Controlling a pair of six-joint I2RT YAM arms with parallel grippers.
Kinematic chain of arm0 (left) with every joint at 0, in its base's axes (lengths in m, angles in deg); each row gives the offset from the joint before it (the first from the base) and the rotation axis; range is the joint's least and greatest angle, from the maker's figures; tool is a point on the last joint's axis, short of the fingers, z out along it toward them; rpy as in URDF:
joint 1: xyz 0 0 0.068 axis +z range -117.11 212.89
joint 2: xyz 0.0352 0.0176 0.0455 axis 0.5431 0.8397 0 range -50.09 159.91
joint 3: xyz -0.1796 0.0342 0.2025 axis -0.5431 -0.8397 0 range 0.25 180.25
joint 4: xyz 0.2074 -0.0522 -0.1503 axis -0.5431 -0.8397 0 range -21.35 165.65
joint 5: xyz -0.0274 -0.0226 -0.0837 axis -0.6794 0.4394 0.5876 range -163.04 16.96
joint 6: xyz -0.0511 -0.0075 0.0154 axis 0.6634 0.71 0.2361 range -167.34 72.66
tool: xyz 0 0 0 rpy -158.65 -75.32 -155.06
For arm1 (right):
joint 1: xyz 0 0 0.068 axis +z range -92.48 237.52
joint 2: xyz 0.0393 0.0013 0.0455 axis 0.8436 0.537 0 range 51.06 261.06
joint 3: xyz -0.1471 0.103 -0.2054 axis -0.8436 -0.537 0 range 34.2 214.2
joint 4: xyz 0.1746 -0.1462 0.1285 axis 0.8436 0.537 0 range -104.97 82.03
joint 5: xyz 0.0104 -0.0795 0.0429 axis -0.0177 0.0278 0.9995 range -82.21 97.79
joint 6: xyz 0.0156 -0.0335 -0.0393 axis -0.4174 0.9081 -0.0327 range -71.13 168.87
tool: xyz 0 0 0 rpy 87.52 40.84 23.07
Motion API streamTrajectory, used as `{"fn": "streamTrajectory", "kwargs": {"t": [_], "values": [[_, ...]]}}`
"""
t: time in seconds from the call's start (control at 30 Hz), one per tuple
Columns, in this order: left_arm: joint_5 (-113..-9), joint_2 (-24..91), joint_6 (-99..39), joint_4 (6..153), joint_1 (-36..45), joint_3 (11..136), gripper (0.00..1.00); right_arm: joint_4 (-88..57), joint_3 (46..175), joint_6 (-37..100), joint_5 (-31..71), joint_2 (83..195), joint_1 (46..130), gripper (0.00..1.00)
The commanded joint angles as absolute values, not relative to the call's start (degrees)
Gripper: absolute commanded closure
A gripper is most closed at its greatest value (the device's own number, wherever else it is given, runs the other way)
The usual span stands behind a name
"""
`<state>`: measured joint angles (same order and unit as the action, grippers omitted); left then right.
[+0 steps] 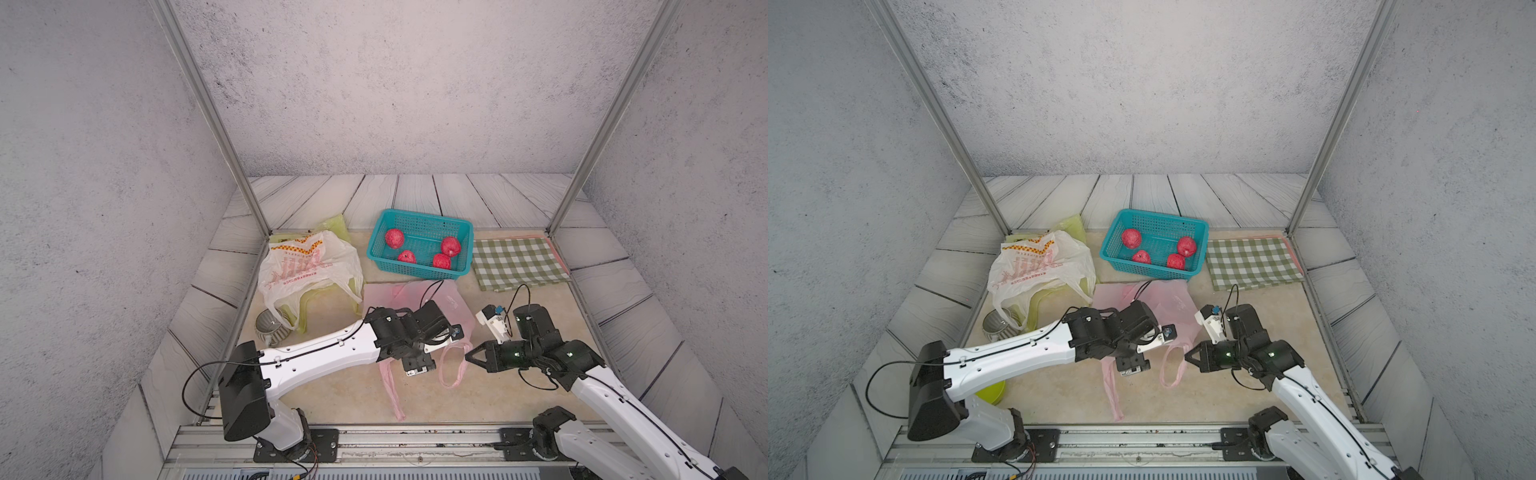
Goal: Untie the knot of a plastic bag & take out the apple
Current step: Untie the plastic bag at the center of the board.
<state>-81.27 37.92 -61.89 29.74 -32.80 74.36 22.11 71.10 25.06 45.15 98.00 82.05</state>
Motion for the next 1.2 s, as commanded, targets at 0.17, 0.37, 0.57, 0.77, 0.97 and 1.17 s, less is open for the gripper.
{"fn": "streamTrajectory", "kwargs": {"t": [0.17,0.37,0.57,0.77,0.97,1.17], "values": [[-93.21,44.45,-57.48,33.73,-33.22,72.45,0.23,22.73,71.54,24.87,44.87,96.52,82.30,0.95],[-101.47,46.60,-55.10,32.50,-32.38,73.12,0.76,23.04,71.52,24.78,43.87,96.12,82.25,0.95],[-84.26,43.05,-55.97,23.40,-28.96,80.68,1.00,25.93,73.09,22.58,30.75,95.13,82.22,0.62],[-61.38,43.02,-53.92,26.32,-26.62,83.42,1.00,24.74,77.69,23.39,24.01,79.82,82.22,0.50],[-53.56,49.68,-49.90,29.06,-25.04,88.58,1.00,15.70,77.18,21.63,44.38,71.40,82.24,0.62],[-53.01,53.13,-49.29,28.55,-24.40,92.89,1.00,10.24,69.34,16.04,45.79,67.11,82.24,1.00]]}}
